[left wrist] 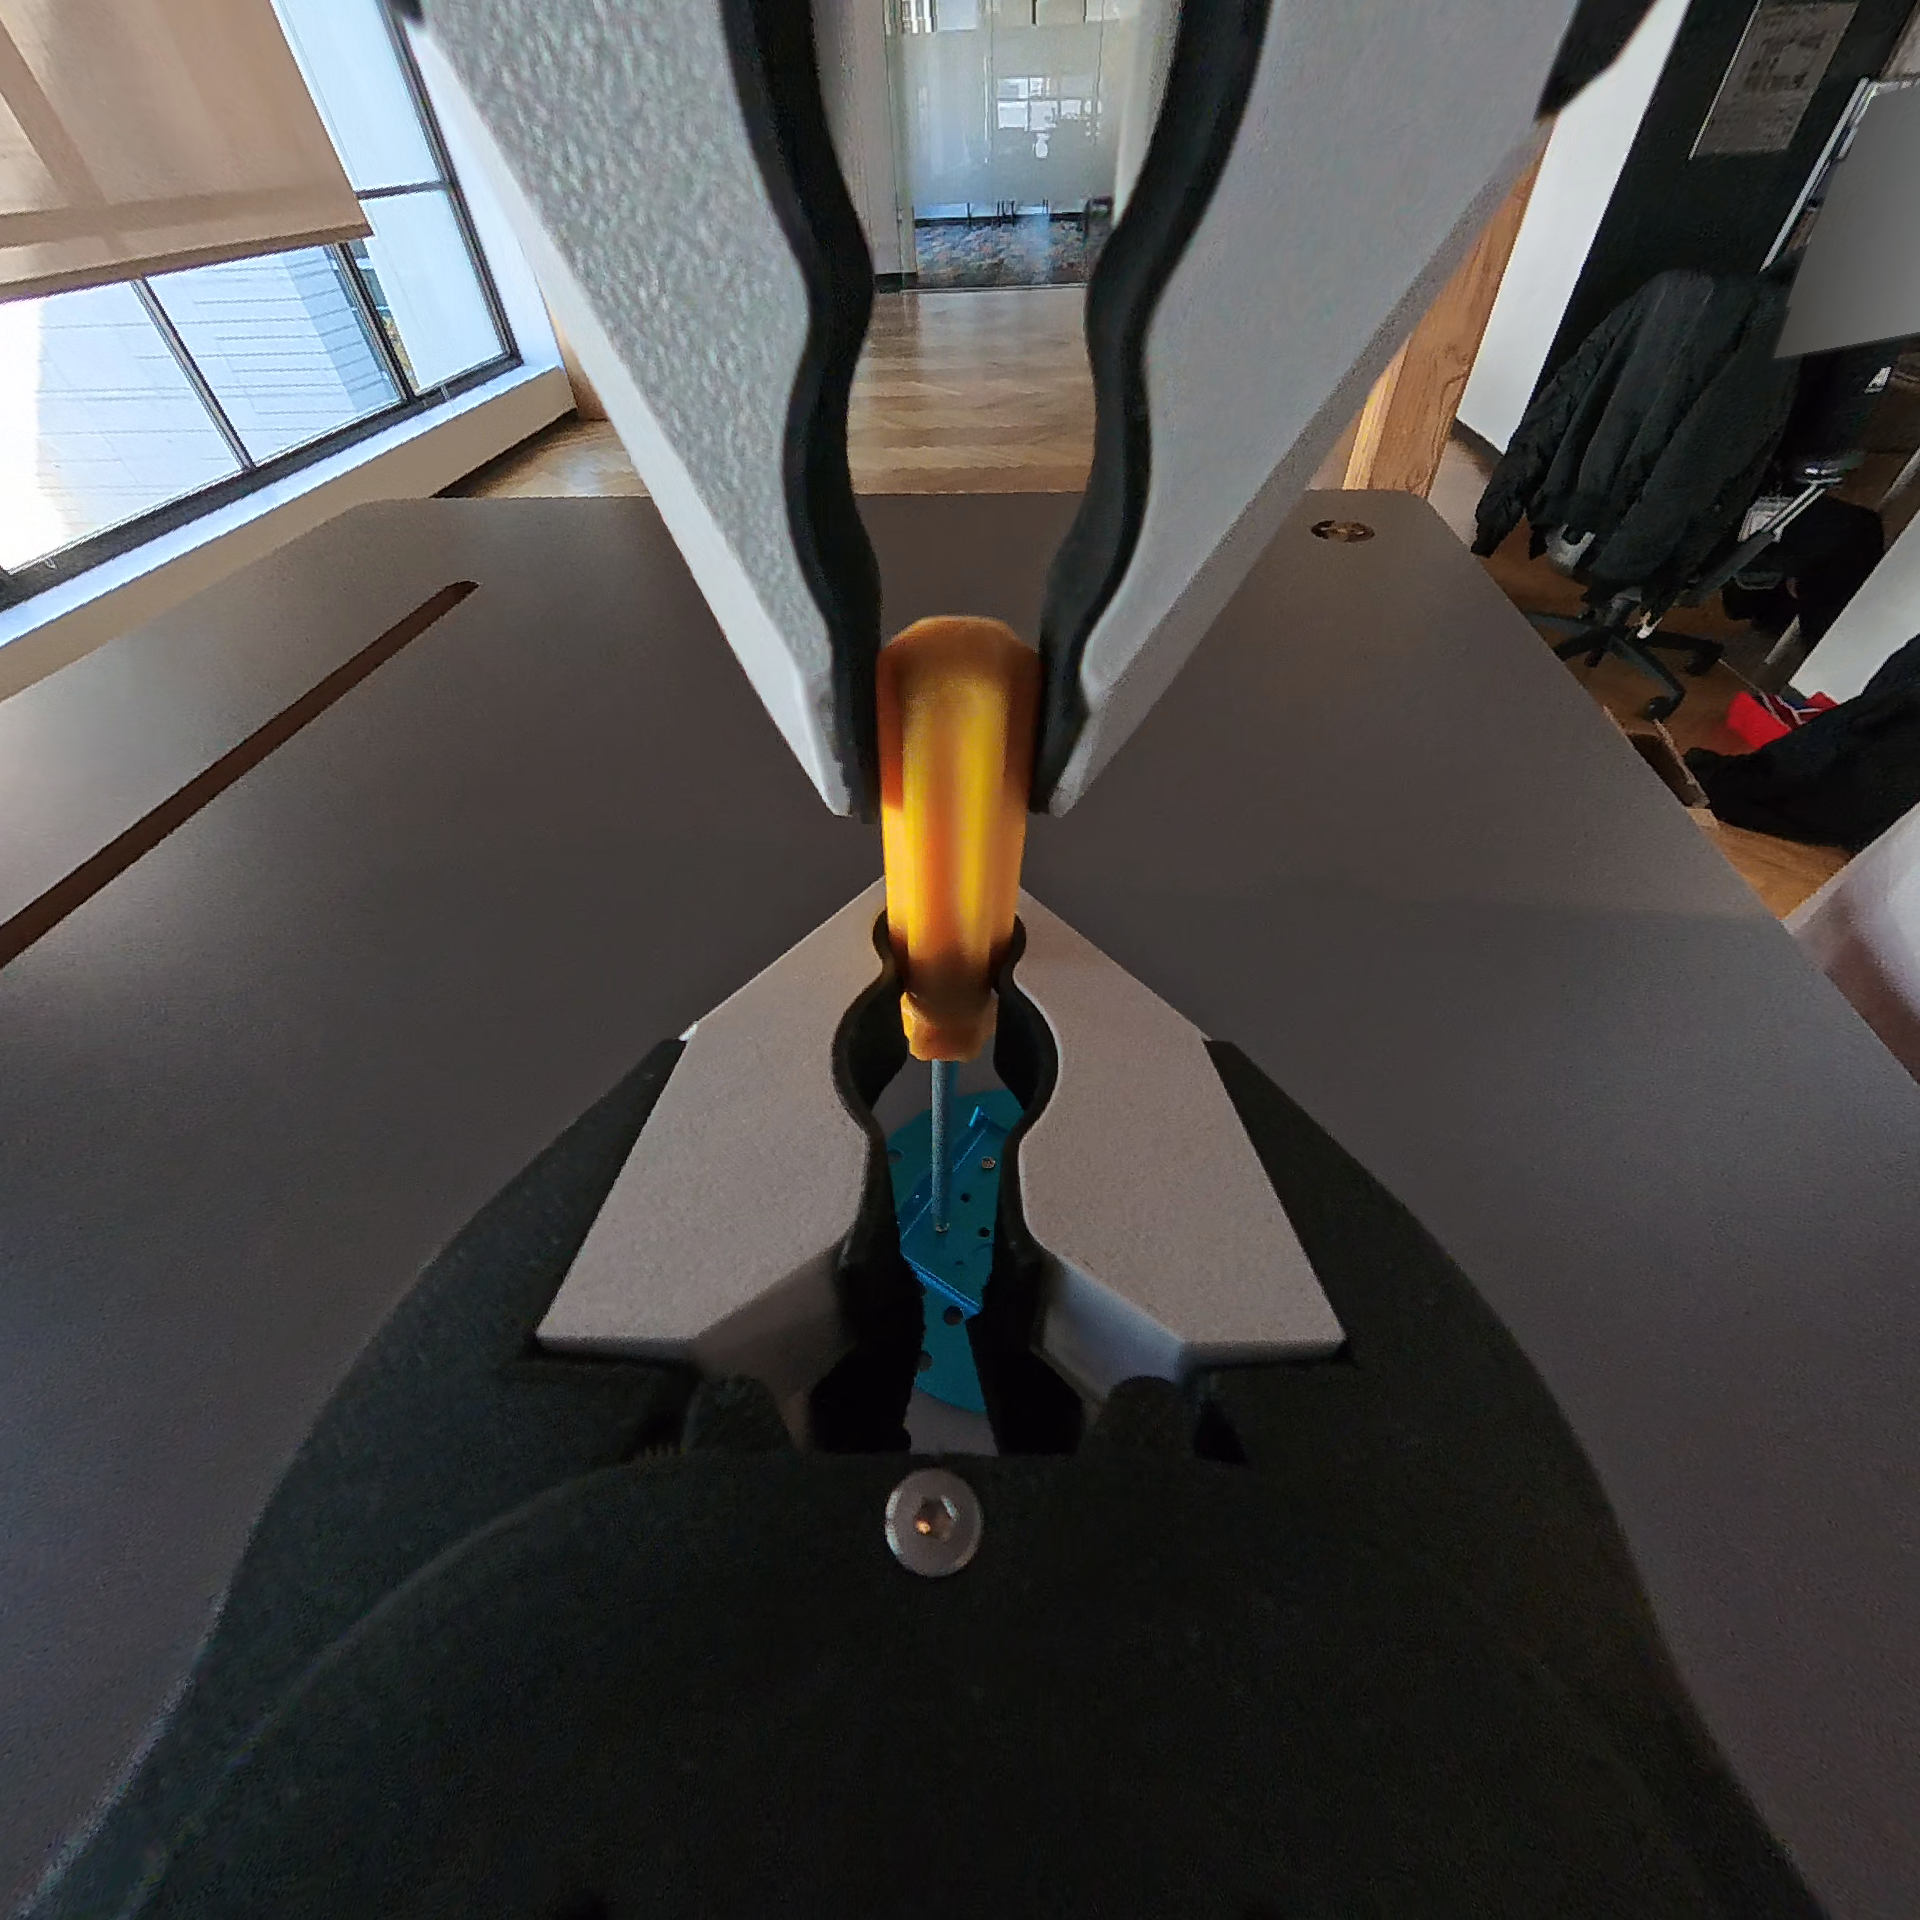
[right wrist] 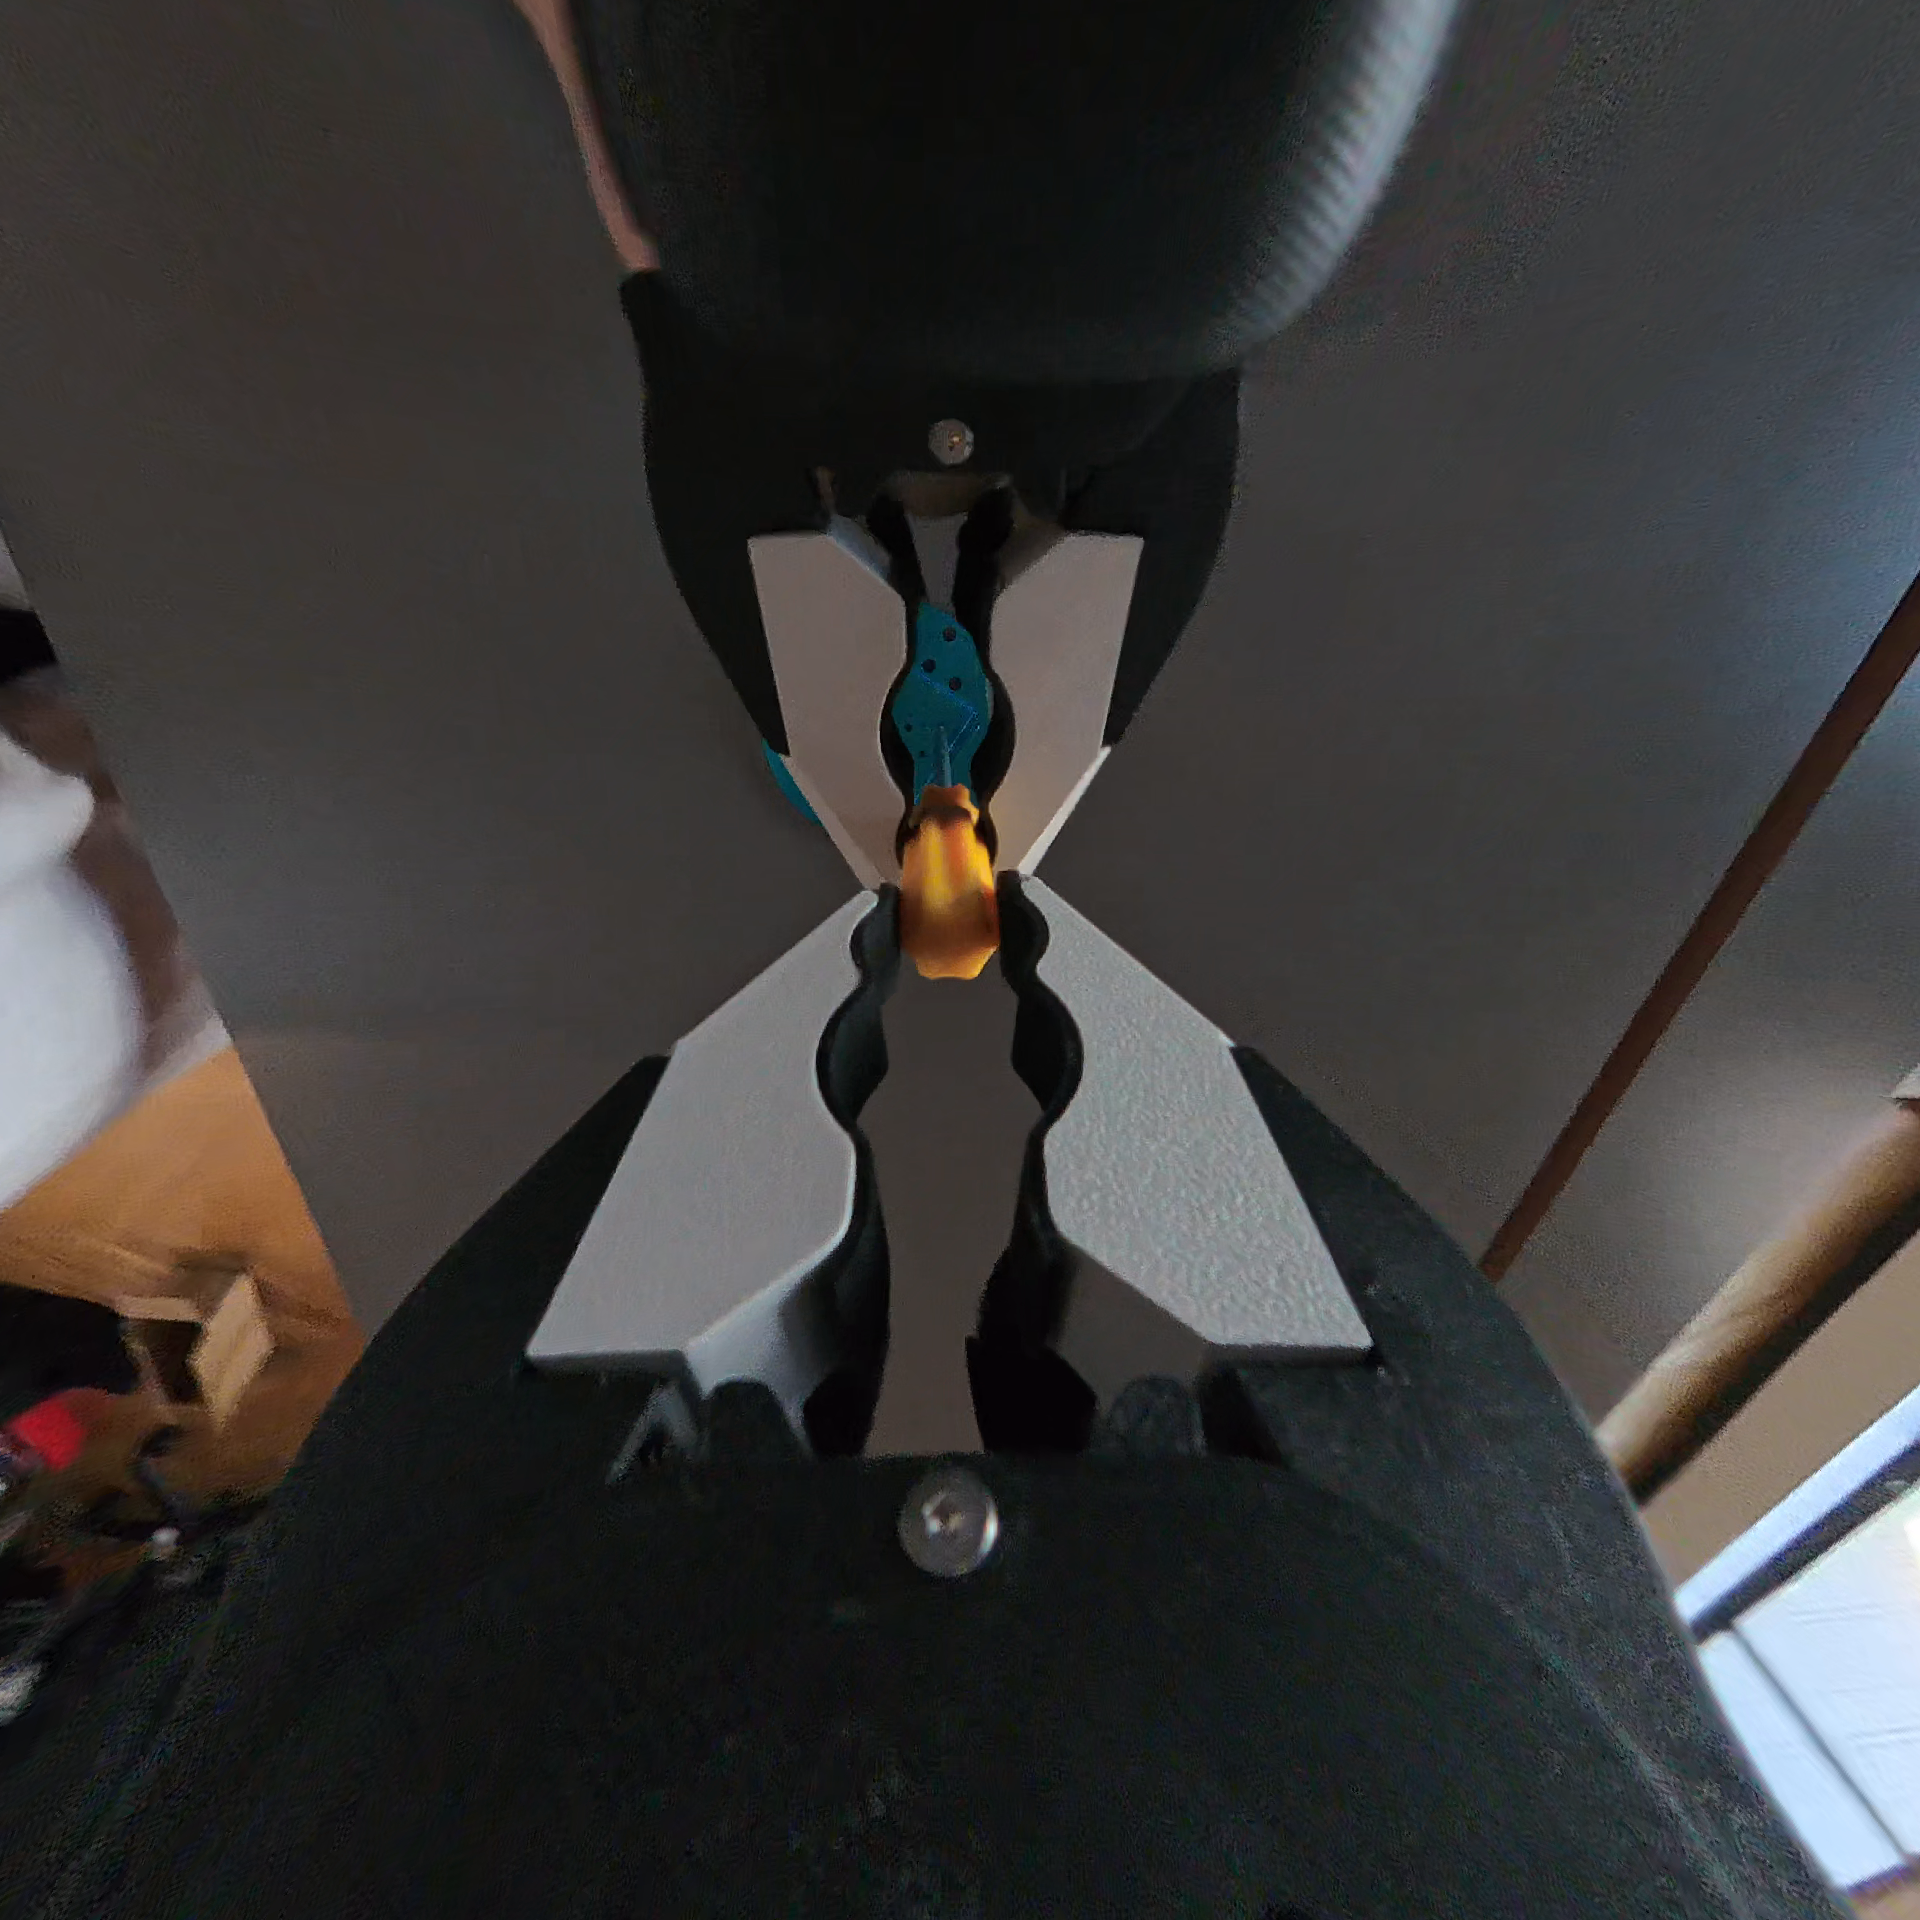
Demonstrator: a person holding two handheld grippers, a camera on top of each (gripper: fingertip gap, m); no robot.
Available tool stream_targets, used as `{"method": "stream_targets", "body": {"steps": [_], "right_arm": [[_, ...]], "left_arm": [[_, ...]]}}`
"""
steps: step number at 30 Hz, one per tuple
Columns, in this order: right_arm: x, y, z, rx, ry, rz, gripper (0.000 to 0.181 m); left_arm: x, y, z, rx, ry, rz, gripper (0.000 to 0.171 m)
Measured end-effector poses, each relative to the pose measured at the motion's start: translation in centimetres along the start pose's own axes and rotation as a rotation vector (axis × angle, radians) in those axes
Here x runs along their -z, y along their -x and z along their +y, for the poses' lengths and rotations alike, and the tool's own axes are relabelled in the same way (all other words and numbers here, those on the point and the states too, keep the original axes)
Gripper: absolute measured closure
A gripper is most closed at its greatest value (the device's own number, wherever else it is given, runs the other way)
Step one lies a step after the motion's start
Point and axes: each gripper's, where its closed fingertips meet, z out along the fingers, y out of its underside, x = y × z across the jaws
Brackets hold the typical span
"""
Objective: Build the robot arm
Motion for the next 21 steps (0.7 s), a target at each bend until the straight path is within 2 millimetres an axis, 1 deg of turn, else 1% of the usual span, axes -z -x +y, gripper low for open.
{"method": "stream_targets", "body": {"steps": [1,3,5,6,8,9,10,12,14,16,18,21], "right_arm": [[0.0,-0.1,0.0,-0.074,-0.004,-0.009,0.163],[-0.1,-0.3,-0.1,-0.288,-0.013,-0.036,0.163],[-0.1,-0.4,-0.2,-0.440,-0.038,-0.050,0.163],[-0.1,-0.5,-0.1,-0.483,-0.036,-0.058,0.163],[-0.2,-0.7,-0.4,-0.505,-0.063,-0.065,0.163],[-0.2,-0.7,-0.5,-0.474,-0.070,-0.065,0.163],[-0.2,-0.7,-0.4,-0.404,-0.060,-0.062,0.162],[0.0,-0.4,-0.2,-0.162,-0.040,-0.058,0.158],[0.4,0.0,-0.3,0.092,-0.069,-0.025,0.155],[0.8,0.3,-0.4,0.286,-0.092,0.024,0.152],[0.9,-0.6,-0.4,0.375,-0.077,0.105,0.152],[0.7,-0.4,-0.4,0.357,-0.059,0.069,0.156]], "left_arm": [[0.0,0.1,0.0,0.003,-0.001,-0.003,0.162],[0.1,0.3,0.0,0.009,0.000,-0.010,0.162],[0.1,0.4,0.1,0.011,0.002,-0.021,0.162],[0.1,0.6,0.0,0.016,0.003,-0.027,0.162],[0.2,0.8,0.1,0.024,0.004,-0.033,0.162],[0.3,0.8,0.1,0.027,0.005,-0.028,0.162],[0.2,0.7,0.1,0.024,0.006,-0.024,0.162],[0.1,0.5,0.1,0.010,0.014,-0.024,0.162],[0.1,0.4,0.1,0.009,0.016,-0.017,0.162],[0.1,0.3,0.1,0.012,0.015,-0.011,0.162],[0.0,0.2,0.1,0.005,0.018,-0.009,0.162],[-0.1,0.1,0.1,-0.007,0.024,-0.010,0.162]]}}
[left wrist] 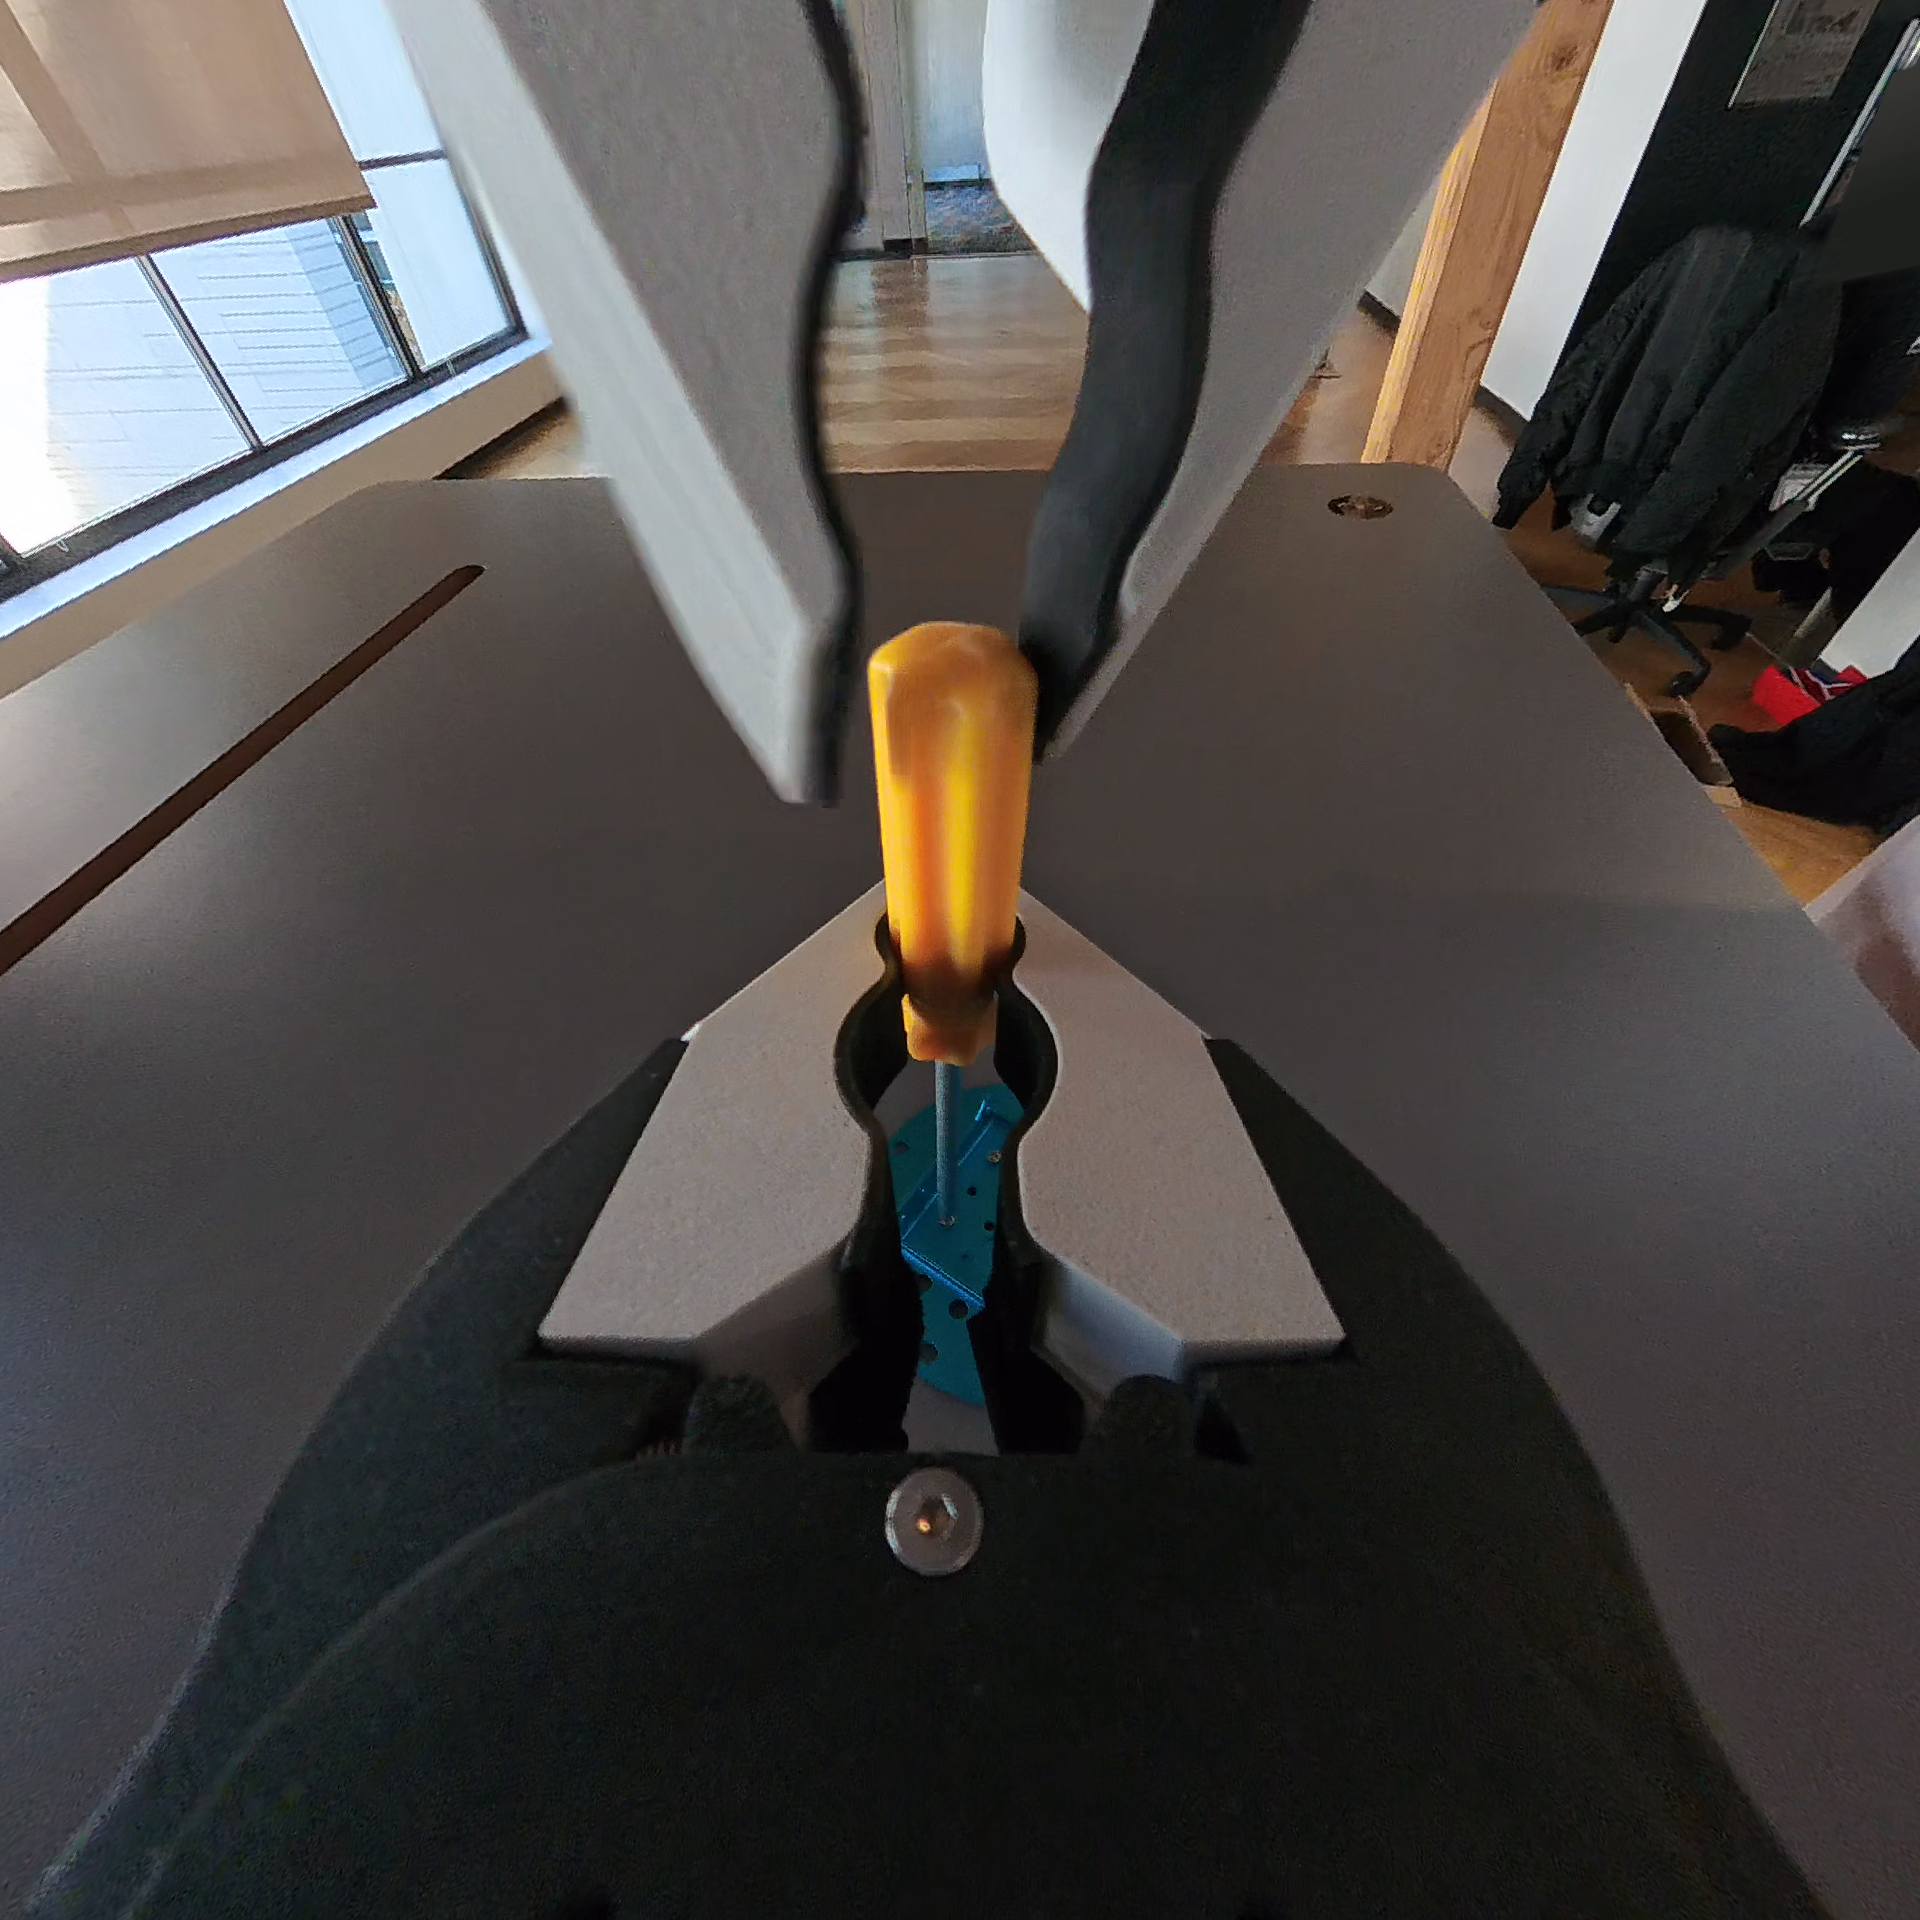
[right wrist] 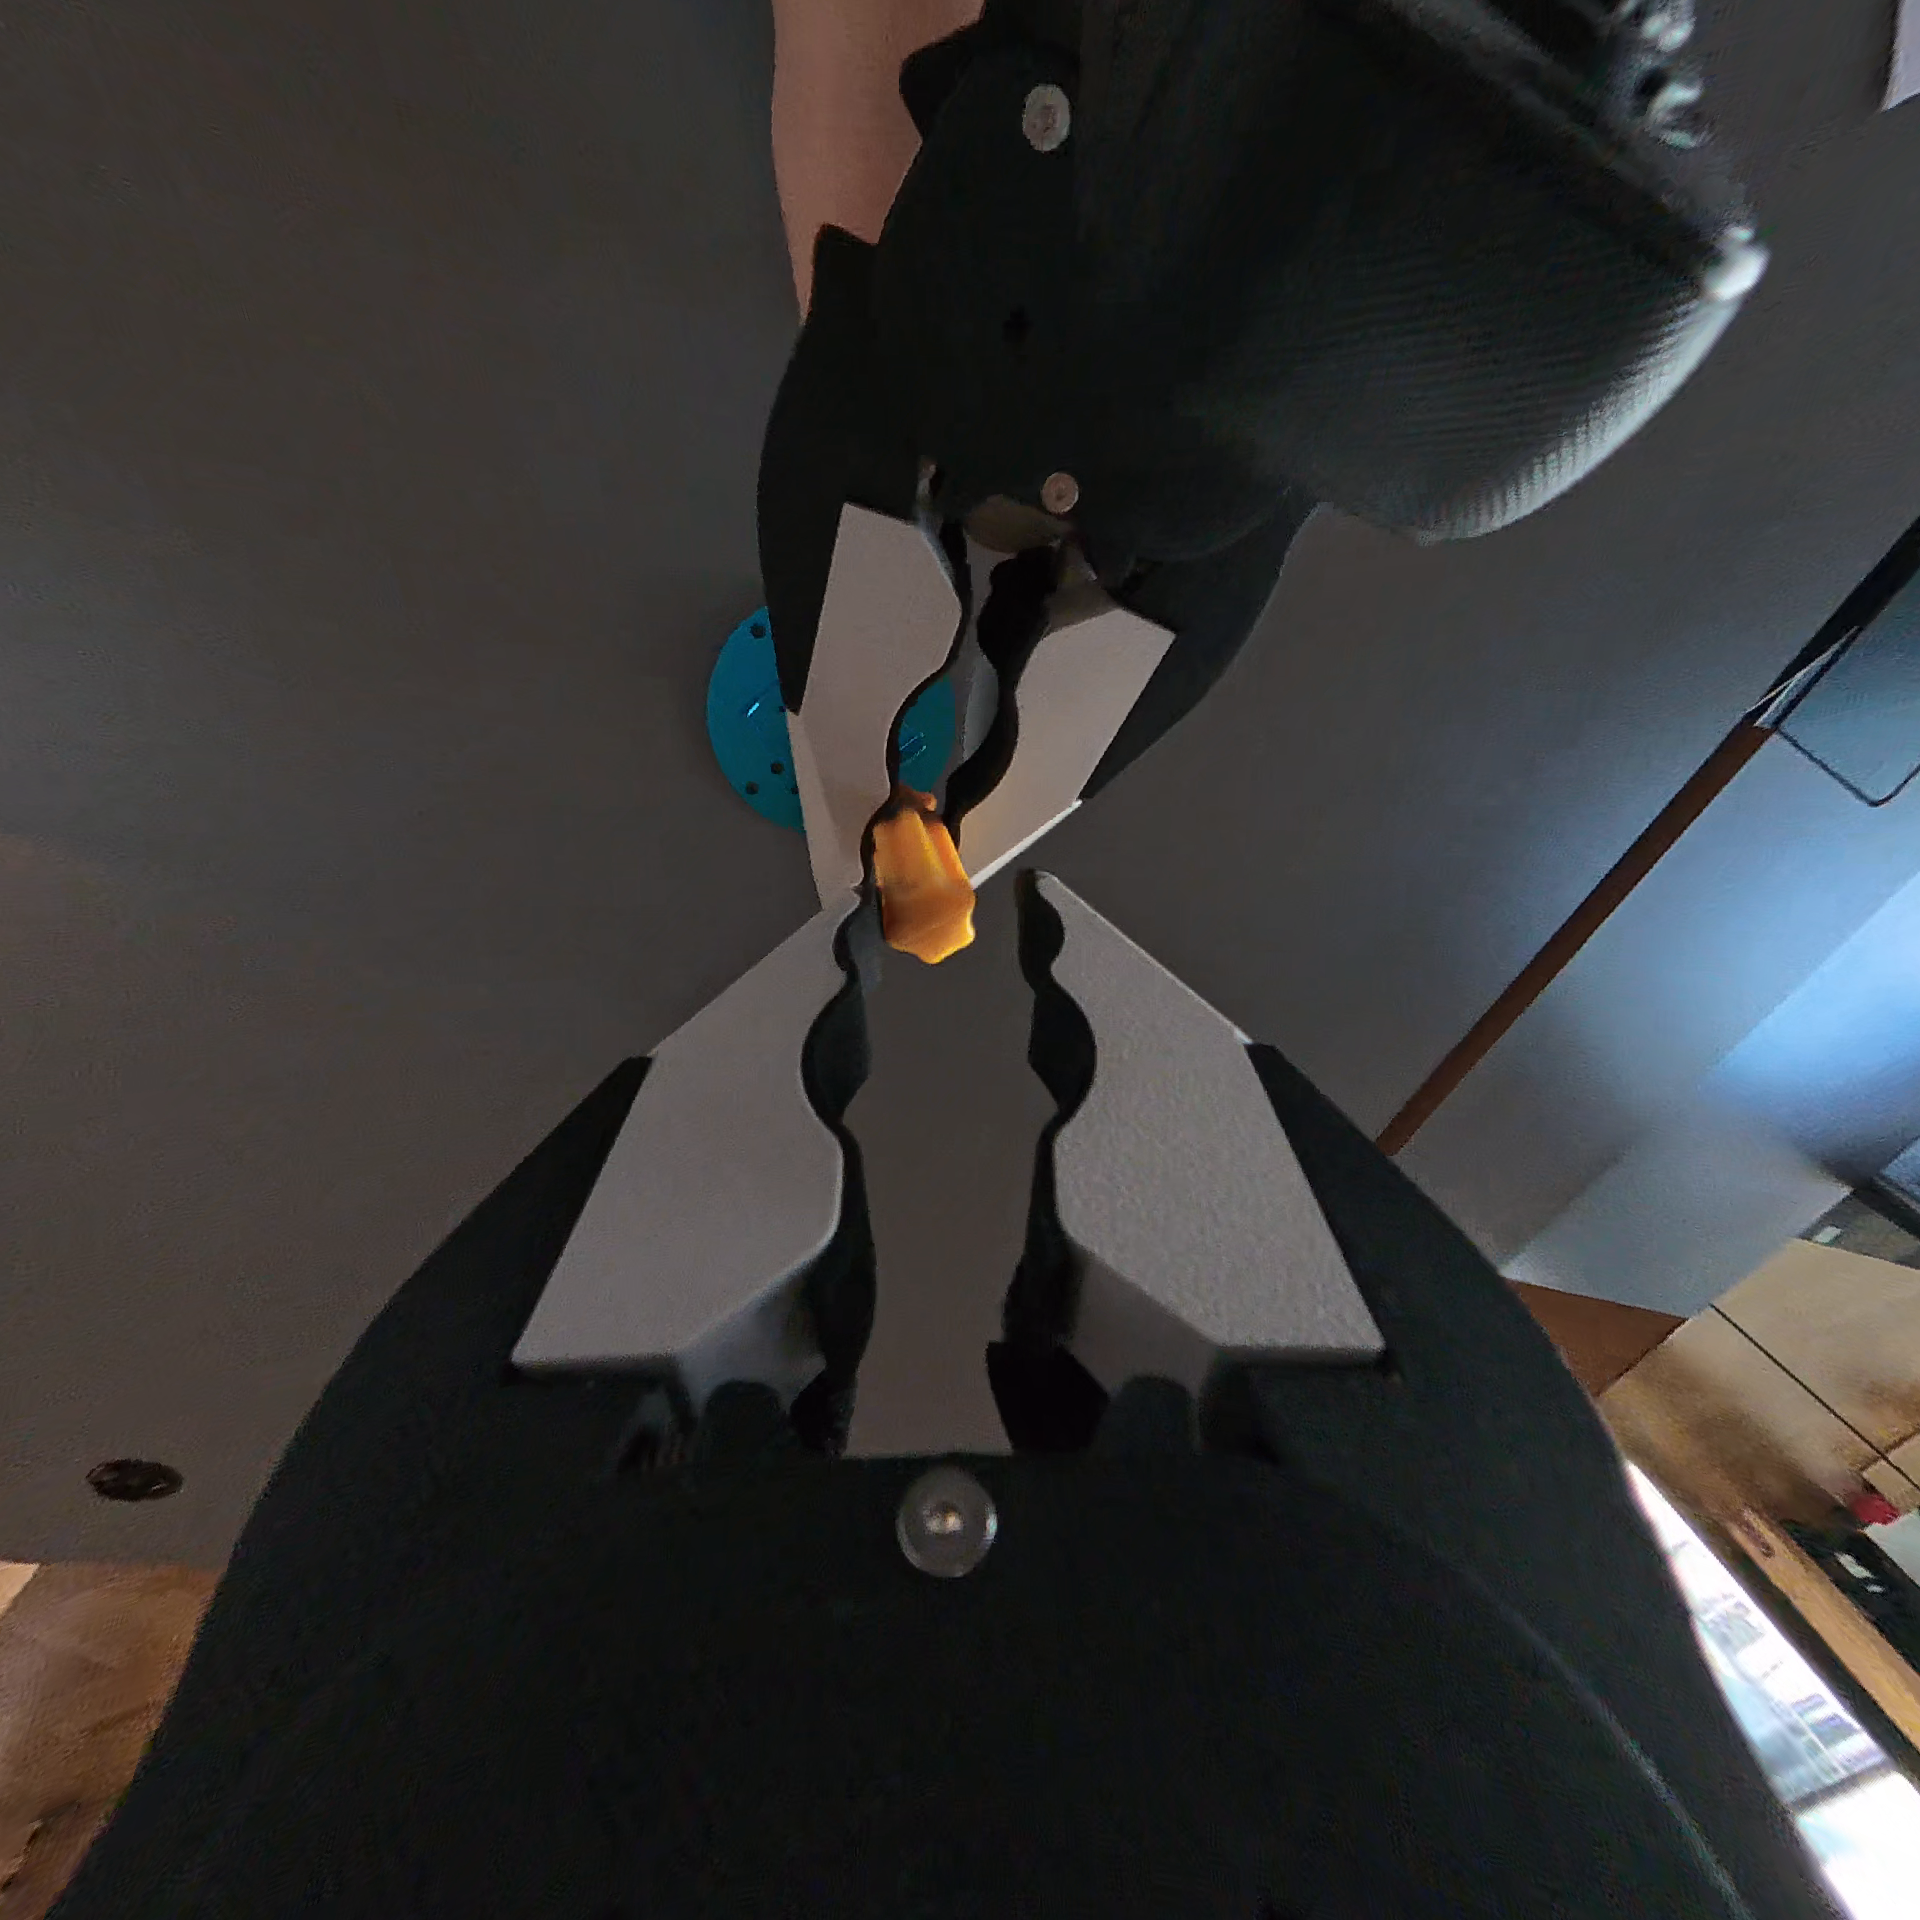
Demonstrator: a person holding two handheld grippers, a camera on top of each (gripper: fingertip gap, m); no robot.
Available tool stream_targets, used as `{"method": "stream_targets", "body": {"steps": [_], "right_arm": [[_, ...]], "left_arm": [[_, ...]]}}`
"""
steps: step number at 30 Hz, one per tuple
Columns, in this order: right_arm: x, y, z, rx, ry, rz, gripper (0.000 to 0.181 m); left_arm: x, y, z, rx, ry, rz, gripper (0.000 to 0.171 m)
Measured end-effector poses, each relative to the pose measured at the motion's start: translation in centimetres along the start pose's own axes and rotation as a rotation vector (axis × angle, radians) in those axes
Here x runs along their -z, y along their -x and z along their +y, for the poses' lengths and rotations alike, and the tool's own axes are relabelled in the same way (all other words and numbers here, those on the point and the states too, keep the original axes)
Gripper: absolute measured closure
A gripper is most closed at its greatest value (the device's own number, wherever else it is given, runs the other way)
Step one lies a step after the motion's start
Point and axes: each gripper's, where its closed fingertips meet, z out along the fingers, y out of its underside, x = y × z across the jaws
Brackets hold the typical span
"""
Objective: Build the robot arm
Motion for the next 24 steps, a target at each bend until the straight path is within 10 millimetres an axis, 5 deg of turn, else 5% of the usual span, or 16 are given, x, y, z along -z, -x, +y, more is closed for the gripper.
{"method": "stream_targets", "body": {"steps": [8,17,19,24], "right_arm": [[-0.5,1.0,0.7,-0.019,0.088,-0.061,0.165],[-0.5,1.6,0.8,-0.792,0.108,-0.152,0.164],[-0.5,1.9,0.8,-0.783,0.110,-0.181,0.163],[-1.8,2.5,1.7,-0.405,0.205,-0.104,0.159]], "left_arm": [[0.0,-0.4,0.0,-0.011,-0.001,0.023,0.162],[-0.3,-0.4,0.1,-0.004,0.008,0.006,0.161],[-0.4,-0.6,0.2,-0.015,0.014,0.014,0.161],[-0.5,-0.9,0.2,-0.026,0.021,0.017,0.162]]}}
